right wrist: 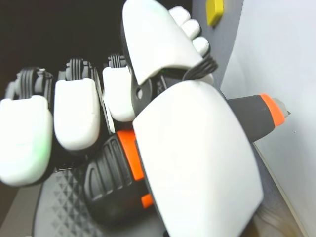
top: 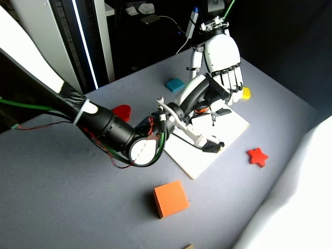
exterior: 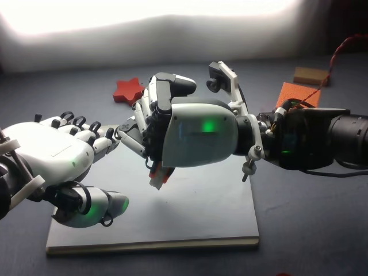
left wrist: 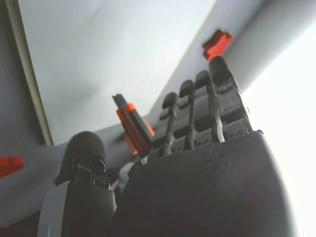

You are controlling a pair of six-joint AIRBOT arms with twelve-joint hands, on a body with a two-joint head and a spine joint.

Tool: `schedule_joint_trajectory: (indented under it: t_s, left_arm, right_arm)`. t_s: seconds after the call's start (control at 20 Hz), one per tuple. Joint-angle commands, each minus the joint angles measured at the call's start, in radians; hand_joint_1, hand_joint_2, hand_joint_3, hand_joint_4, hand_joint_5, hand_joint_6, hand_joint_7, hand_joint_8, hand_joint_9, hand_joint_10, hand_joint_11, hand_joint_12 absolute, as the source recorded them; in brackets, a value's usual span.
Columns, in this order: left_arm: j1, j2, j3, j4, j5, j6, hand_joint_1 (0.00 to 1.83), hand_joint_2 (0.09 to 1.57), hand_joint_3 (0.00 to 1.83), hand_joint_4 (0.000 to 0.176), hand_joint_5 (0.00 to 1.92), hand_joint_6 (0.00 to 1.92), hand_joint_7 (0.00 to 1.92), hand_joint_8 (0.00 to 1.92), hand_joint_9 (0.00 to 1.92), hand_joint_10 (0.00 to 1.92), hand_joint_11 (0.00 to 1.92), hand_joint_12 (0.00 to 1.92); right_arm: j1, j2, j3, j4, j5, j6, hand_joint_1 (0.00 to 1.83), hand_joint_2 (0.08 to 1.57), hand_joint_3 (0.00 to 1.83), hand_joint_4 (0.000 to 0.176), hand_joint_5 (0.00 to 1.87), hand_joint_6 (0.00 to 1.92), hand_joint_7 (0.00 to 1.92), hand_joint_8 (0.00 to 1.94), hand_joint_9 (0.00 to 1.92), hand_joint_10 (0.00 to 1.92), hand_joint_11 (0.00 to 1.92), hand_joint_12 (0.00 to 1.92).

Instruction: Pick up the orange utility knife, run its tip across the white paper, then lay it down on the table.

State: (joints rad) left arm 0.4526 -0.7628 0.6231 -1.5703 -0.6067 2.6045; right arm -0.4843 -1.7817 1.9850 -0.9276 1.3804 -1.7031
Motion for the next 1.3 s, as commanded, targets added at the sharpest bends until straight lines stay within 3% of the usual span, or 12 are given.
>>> schedule_joint_trajectory:
  t_s: [0.0,0.55,0.75,1.05,1.25]
  left_arm:
    - [-0.013,0.005,0.004,0.048,-0.03,0.006,0.0,1.29,0.0,0.016,0.0,0.0,0.06,0.0,0.07,0.0,0.0,0.44]
    - [-0.022,0.003,0.013,0.048,-0.025,0.001,0.0,1.29,0.0,0.016,0.0,0.0,0.04,0.0,0.05,0.0,0.0,0.37]
    - [-0.024,0.003,0.01,0.048,-0.025,0.001,0.0,1.29,0.0,0.022,0.0,0.0,0.06,0.0,0.06,0.0,0.0,0.39]
    - [-0.029,0.002,0.01,0.048,-0.025,0.001,0.0,1.29,0.0,0.012,0.0,0.0,0.05,0.0,0.07,0.0,0.0,0.4]
    - [-0.03,0.0,0.01,0.048,-0.025,0.001,0.0,1.29,0.0,0.015,0.0,0.0,0.06,0.0,0.06,0.0,0.0,0.38]
  right_arm:
    - [0.0,0.001,0.004,0.083,0.098,-0.023,0.29,1.57,0.02,0.176,1.35,1.92,1.52,1.94,1.61,1.92,1.68,1.92]
    - [-0.034,-0.004,0.005,0.071,0.116,-0.024,0.37,1.56,0.0,0.176,1.35,1.92,1.51,1.94,1.59,1.92,1.66,1.92]
    - [-0.042,0.012,0.005,0.069,0.127,-0.019,0.37,1.57,0.01,0.176,1.34,1.92,1.5,1.94,1.58,1.92,1.65,1.92]
    - [-0.052,0.04,0.005,0.069,0.144,-0.011,0.37,1.57,0.01,0.176,1.37,1.92,1.52,1.94,1.6,1.92,1.67,1.92]
    - [-0.046,0.057,0.005,0.069,0.152,-0.008,0.37,1.57,0.02,0.176,1.35,1.92,1.51,1.94,1.6,1.92,1.67,1.92]
